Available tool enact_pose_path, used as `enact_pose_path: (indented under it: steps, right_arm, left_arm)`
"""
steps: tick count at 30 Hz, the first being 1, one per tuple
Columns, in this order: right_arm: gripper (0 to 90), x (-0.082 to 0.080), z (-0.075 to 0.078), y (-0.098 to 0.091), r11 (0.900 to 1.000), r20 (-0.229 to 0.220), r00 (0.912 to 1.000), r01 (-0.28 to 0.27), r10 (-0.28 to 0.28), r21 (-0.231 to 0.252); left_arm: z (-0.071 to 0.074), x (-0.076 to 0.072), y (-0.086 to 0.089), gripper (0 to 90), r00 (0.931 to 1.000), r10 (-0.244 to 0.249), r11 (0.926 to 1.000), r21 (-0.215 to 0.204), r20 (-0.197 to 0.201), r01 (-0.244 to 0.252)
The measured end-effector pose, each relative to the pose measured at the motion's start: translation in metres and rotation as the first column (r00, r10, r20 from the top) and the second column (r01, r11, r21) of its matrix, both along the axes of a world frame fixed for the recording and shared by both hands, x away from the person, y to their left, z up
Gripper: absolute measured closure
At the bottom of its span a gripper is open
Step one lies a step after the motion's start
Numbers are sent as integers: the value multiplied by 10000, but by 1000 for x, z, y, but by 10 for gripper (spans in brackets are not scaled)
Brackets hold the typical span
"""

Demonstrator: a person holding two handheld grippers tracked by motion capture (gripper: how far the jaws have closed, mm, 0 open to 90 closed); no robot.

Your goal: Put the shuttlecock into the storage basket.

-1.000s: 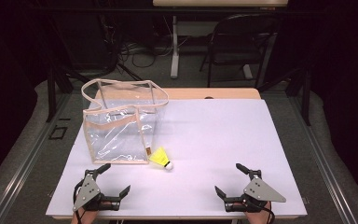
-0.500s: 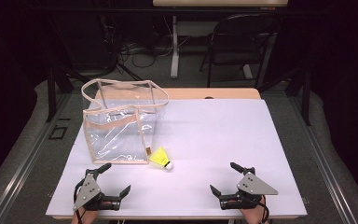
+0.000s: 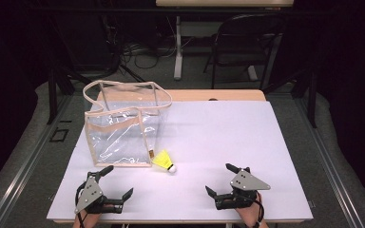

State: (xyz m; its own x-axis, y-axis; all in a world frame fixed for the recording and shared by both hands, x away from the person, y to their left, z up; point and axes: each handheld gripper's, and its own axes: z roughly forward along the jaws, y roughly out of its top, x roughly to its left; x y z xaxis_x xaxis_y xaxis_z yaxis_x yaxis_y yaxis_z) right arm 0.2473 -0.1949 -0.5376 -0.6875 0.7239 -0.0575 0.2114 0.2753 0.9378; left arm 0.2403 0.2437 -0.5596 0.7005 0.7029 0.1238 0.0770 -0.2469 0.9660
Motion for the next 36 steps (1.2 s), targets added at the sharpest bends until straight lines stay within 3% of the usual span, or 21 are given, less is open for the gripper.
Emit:
enact_pose_path:
  steps: [19, 21, 31, 36]
  right_arm:
    - [0, 20, 4, 33, 9989, -861, 9960, -278, 245, -377]
    - [0, 24, 4, 38, 9982, -1099, 9935, -350, 296, -477]
    - [0, 30, 5, 50, 9966, -1453, 9885, -521, 423, -643]
    - [0, 36, 3, 59, 9948, -1831, 9814, -715, 571, -731]
  left_arm:
    - [-1, 3, 1, 0, 10000, -34, 10000, 47, 15, 34]
    - [-1, 3, -1, 0, 10000, -90, 9999, 135, 17, 90]
    - [0, 1, -1, 0, 9999, -55, 9999, 164, 89, 54]
    - [-1, 2, -2, 0, 10000, -47, 9997, 221, 47, 46]
